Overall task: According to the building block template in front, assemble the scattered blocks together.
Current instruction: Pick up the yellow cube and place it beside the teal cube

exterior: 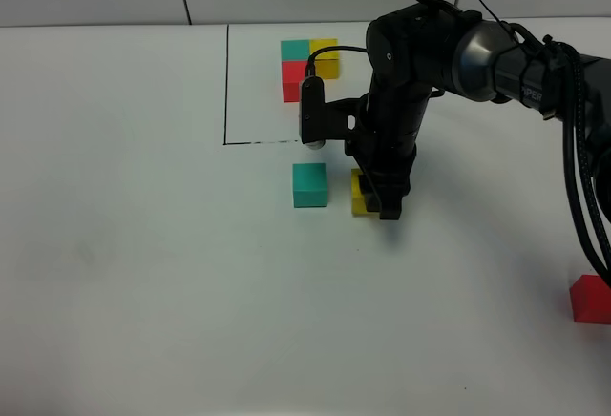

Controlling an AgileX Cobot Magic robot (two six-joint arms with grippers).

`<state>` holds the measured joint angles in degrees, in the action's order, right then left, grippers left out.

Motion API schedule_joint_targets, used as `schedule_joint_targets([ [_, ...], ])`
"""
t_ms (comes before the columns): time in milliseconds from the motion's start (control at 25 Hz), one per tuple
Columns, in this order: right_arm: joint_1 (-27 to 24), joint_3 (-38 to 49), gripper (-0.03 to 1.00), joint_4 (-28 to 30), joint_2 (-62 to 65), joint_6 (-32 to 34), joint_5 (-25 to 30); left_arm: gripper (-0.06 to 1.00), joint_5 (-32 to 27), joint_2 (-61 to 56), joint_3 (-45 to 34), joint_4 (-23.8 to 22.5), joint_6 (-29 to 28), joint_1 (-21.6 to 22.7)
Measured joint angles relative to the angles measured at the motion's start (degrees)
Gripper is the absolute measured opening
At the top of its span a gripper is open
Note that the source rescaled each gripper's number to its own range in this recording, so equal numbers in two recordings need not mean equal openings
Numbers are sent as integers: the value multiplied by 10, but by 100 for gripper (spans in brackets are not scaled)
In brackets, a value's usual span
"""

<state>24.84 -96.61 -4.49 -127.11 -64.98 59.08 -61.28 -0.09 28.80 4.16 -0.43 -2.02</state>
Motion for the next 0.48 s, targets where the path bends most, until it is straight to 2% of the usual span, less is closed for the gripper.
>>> schedule_joint_targets([
  [480, 3, -55, 1, -12, -46, -1, 1, 76, 0, 0, 0, 0, 0, 0],
])
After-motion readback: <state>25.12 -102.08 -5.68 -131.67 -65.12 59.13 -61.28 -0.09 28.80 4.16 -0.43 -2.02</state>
